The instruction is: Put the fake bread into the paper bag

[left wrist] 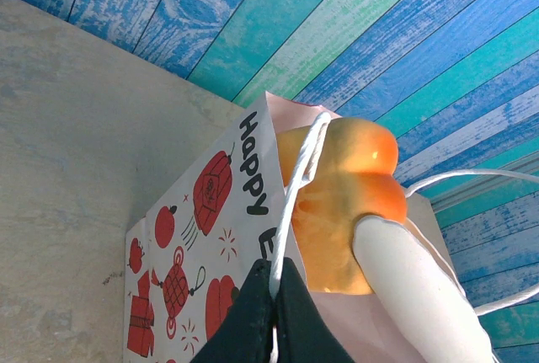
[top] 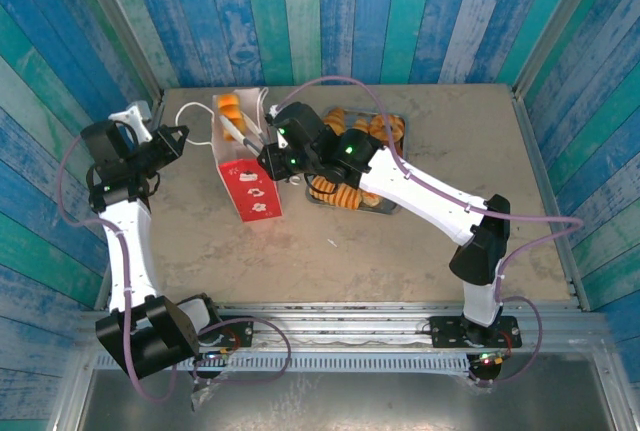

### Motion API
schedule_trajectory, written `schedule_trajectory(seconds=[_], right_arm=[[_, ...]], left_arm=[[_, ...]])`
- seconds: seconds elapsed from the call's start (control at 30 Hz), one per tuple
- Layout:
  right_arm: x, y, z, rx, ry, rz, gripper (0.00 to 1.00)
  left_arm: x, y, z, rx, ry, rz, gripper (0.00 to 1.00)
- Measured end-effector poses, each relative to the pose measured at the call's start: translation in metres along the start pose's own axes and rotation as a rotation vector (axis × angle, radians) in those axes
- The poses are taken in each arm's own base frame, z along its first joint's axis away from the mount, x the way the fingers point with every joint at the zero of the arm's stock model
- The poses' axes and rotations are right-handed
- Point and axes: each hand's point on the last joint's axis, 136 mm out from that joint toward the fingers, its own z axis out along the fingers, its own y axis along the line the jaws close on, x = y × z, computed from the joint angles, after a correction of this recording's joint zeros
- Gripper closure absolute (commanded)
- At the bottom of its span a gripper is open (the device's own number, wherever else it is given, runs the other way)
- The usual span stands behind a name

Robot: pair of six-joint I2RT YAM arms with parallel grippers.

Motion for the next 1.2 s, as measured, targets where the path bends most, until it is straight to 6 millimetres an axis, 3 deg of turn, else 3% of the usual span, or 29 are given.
schedule_trajectory(seconds=[0.8, 1.0, 1.2], right_arm=[[-0.007, 0.004, -0.004, -0.019, -0.026, -0.011, 0.55], [-0.027, 0.018, -0.036, -0.074, -0.094, -0.038, 0.56], [-0.053, 0.037, -0.094, -0.162, -0.194, -0.066, 0.56]], left_arm=[[0.002, -0.003, 0.001, 0.028, 0.002, -0.005, 0.99], [0.000, -0.010, 0.001, 0.072, -0.002, -0.025, 0.87], [-0.008, -0.024, 0.000, 0.142, -0.021, -0.052, 0.54]])
